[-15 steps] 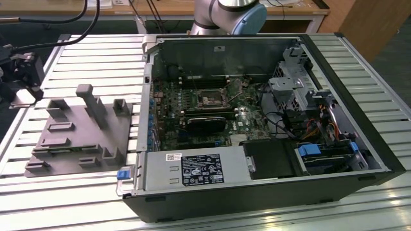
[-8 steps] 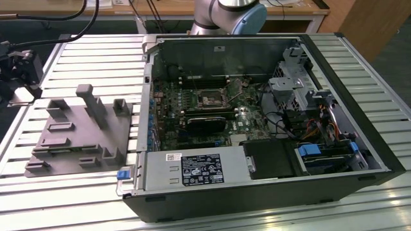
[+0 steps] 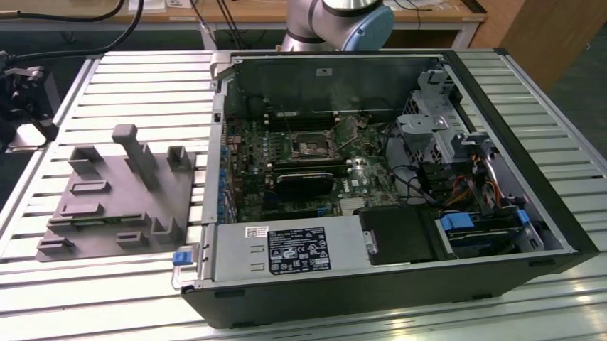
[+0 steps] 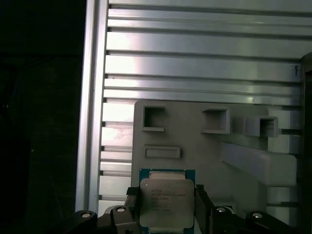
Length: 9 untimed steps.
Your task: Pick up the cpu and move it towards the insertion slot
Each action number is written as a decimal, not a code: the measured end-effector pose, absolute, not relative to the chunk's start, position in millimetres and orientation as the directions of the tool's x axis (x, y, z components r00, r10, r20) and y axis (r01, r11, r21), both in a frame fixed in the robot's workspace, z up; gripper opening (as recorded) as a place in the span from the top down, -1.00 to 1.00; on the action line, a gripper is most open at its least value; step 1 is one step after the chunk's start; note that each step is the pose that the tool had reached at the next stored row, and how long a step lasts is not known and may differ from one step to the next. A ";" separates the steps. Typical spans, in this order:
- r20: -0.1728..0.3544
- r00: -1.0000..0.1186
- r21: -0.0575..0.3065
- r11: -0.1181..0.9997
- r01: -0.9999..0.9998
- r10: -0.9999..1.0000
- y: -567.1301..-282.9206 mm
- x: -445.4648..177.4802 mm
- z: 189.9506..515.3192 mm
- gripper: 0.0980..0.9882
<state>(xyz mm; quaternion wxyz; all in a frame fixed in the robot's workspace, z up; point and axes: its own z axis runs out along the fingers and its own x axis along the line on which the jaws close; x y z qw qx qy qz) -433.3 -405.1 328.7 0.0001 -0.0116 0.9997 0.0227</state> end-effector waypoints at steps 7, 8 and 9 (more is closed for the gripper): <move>-0.001 -1.000 0.045 0.999 -0.023 -0.023 -404.9 -433.3 338.3 0.00; -0.001 -1.000 0.045 0.999 -0.023 -0.023 -404.9 -433.3 339.6 0.00; -0.001 -1.000 0.045 0.999 -0.023 -0.023 -404.9 -433.3 341.0 0.00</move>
